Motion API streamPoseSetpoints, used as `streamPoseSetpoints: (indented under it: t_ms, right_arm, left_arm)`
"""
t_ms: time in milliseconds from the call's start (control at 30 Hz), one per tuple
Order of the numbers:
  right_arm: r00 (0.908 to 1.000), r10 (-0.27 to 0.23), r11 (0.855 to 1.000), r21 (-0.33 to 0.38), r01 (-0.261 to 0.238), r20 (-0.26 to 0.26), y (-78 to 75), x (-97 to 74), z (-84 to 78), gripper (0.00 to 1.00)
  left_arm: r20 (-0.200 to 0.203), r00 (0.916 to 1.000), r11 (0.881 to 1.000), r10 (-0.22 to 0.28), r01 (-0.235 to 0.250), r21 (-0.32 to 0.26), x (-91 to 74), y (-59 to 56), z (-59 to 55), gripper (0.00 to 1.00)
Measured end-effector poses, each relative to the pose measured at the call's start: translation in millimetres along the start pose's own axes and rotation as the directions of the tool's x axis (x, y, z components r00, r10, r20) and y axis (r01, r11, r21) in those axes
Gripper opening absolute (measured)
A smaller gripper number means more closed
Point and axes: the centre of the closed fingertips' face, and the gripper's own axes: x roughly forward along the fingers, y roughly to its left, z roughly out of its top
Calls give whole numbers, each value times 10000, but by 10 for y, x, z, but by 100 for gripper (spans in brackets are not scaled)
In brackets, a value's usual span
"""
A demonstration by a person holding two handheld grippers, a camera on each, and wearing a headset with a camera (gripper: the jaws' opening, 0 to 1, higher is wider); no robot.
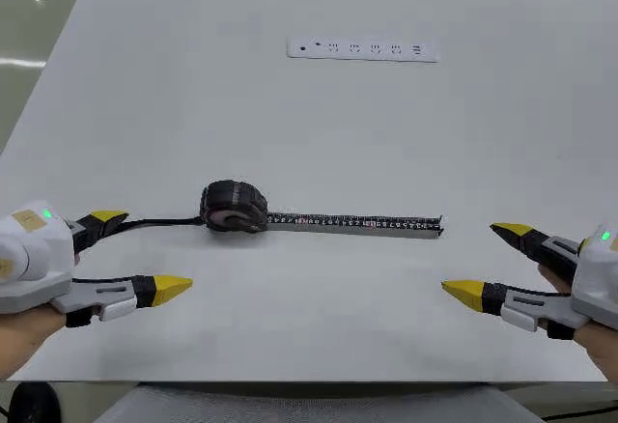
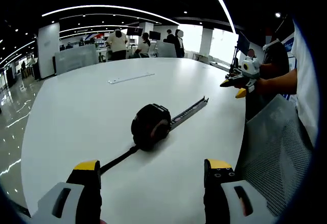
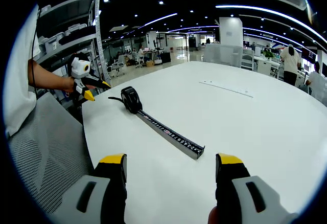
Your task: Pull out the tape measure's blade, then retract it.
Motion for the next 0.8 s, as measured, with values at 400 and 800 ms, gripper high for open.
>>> streamPoseSetpoints:
  t_ms: [400,800]
  right_arm:
    - [9995,-315,9995,-65,315,82,16,-95,-37,69]
    - [9974,-651,9978,144,647,324,15,-201,-59,70]
  left_arm:
    - [164,9994,9981,312,-302,-540,-113,-82,-133,84]
    - [180,9983,9959,563,-549,-718,-188,-115,-205,84]
